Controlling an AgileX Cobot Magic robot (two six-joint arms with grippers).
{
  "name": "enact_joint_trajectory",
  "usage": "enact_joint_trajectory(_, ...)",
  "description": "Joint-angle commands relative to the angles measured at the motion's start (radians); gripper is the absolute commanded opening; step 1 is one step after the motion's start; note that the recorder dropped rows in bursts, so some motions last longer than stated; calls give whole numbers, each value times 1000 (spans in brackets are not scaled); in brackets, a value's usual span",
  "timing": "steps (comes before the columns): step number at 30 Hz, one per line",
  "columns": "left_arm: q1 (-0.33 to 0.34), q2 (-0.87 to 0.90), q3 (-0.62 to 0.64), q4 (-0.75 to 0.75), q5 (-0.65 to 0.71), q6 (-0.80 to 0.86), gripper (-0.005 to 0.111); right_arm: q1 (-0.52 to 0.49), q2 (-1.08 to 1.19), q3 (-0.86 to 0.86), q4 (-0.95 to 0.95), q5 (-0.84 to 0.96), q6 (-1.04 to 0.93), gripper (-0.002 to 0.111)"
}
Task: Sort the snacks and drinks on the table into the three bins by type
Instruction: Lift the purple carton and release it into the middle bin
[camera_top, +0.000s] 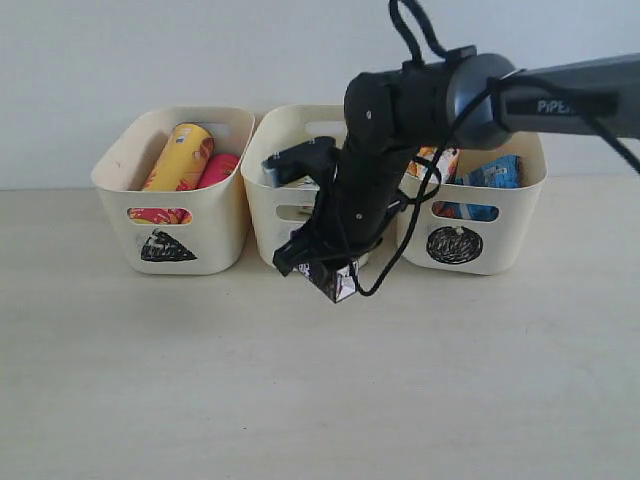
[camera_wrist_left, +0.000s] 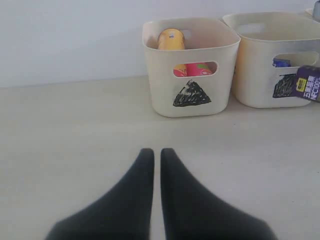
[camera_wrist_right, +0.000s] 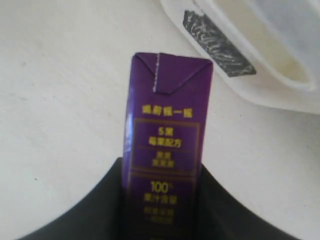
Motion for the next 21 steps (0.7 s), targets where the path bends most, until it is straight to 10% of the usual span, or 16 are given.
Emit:
enact_joint_trajectory(1, 2, -3, 3, -7, -3, -9, 4, 1, -93, -2, -7, -43, -11, 0)
enact_joint_trajectory(21, 2, -3, 3, -7, -3, -9, 4, -29, -141, -22, -119, -482, 92, 0)
